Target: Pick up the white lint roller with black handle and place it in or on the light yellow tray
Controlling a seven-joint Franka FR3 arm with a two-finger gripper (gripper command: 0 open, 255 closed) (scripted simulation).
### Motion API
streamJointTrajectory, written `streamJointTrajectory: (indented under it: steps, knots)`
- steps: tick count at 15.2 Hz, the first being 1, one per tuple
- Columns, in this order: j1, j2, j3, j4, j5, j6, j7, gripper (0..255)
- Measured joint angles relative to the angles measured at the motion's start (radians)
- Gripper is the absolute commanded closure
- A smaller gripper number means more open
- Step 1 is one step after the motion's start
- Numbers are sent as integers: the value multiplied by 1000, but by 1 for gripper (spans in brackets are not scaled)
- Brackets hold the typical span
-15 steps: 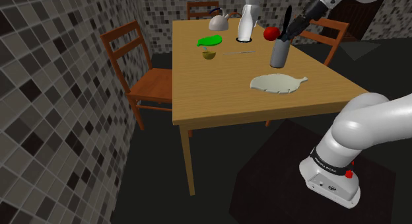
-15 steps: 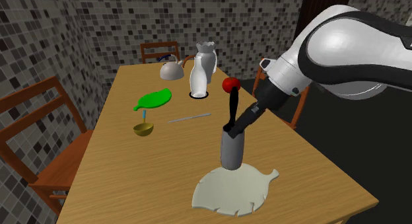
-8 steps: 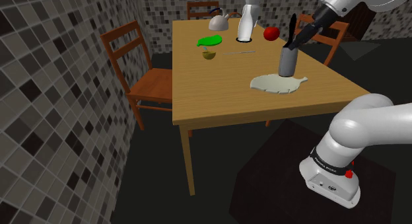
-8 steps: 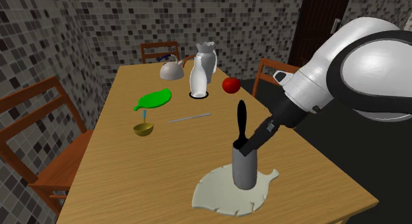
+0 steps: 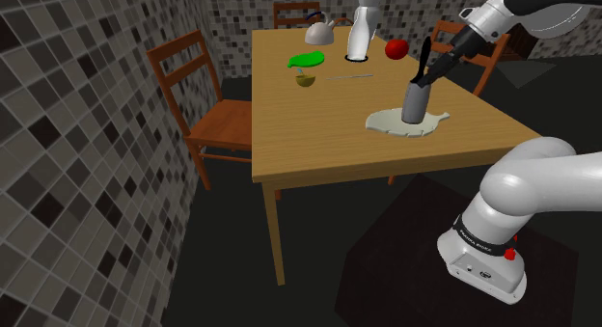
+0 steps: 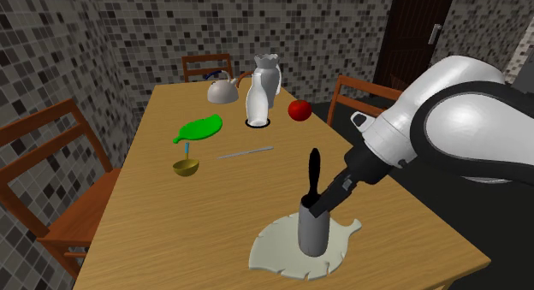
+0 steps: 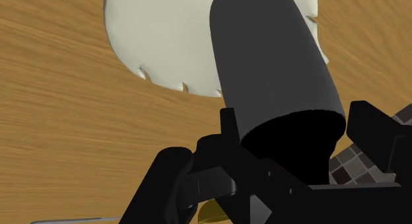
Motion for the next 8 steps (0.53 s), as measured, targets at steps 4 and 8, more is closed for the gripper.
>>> streamJointTrajectory:
  steps: [4, 8]
  knots:
    - [-2, -1, -4, -11, -2, 9, -5, 255]
    - [-2, -1, -4, -11, -2, 9, -5, 0]
